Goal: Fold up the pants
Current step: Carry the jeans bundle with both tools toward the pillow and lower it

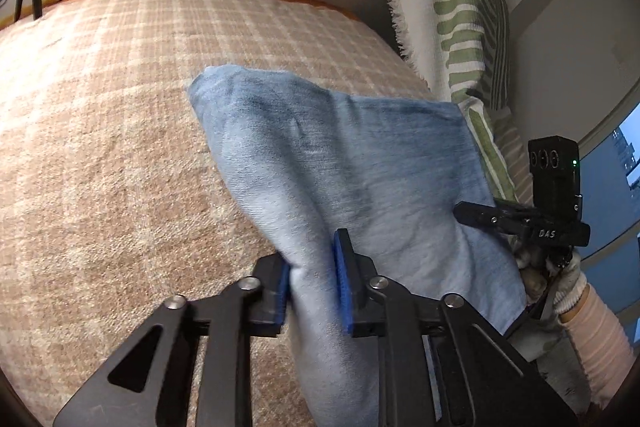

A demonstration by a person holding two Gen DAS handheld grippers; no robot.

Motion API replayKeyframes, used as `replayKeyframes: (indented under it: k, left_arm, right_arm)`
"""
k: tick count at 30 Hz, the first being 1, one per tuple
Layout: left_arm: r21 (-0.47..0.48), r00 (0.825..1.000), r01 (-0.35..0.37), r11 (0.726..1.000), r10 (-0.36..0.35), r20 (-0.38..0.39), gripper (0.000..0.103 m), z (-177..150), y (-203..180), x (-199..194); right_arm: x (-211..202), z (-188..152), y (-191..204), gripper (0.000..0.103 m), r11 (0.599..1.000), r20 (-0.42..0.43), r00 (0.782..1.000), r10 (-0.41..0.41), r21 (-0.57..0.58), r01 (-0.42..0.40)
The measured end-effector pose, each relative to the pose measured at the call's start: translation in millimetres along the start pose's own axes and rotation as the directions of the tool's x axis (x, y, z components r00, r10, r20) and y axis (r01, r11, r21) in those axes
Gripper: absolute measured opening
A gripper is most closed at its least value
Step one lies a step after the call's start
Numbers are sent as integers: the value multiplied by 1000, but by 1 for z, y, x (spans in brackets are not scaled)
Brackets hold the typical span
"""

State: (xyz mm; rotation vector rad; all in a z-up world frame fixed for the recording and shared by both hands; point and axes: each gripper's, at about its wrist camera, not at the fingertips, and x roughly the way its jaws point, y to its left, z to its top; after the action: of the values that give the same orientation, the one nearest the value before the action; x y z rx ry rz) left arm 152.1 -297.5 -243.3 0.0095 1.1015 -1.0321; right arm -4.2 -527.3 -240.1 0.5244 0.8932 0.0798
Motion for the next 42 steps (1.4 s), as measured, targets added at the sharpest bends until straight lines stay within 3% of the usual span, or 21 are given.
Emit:
replayKeyframes:
  k: [1,2,4,6,7,8,14,18,29,42]
  left_arm:
    - [-15,1000,3,1000,-4,-6,36,0,2,3]
    - [-29,1000,9,1000,-9,-17,42,1,4,7]
    - [-45,999,27,999,-28,-32,42,0,5,15]
    - [-29,1000,21,999,-21,-14,33,-1,-1,16]
    - [-13,1000,14,1000,-14,3,20,-1,-5,13]
    - [-2,1000,11,1000,-11,12,17,0,-9,11]
    - [67,998,14,998,-19,64,13,11,-30,-13]
    - [111,996,10,994,-20,88,13,30,-43,-22]
    - [175,990,-13,985,-11,138,12,80,-52,-41]
    - [179,975,-59,982,18,224,12,184,-24,-28]
  right_arm:
    - [4,0,-2,55,997,-11,998,67,30,-66]
    - [7,-1,-4,51,994,-21,995,94,60,-93]
    - [7,-2,1,44,995,-11,996,85,46,-85]
    - [-1,-3,7,36,997,3,998,64,32,-65]
    - [-4,-2,11,33,998,10,999,51,24,-51]
    - [-8,-2,15,31,999,17,999,33,14,-33]
    - [-26,5,40,28,1000,77,997,-24,-13,25]
    - [-40,16,47,26,1000,110,994,15,-22,-12]
    - [-63,73,78,26,993,165,986,-19,-110,38]
    - [-37,195,84,25,980,228,972,-65,-169,105]
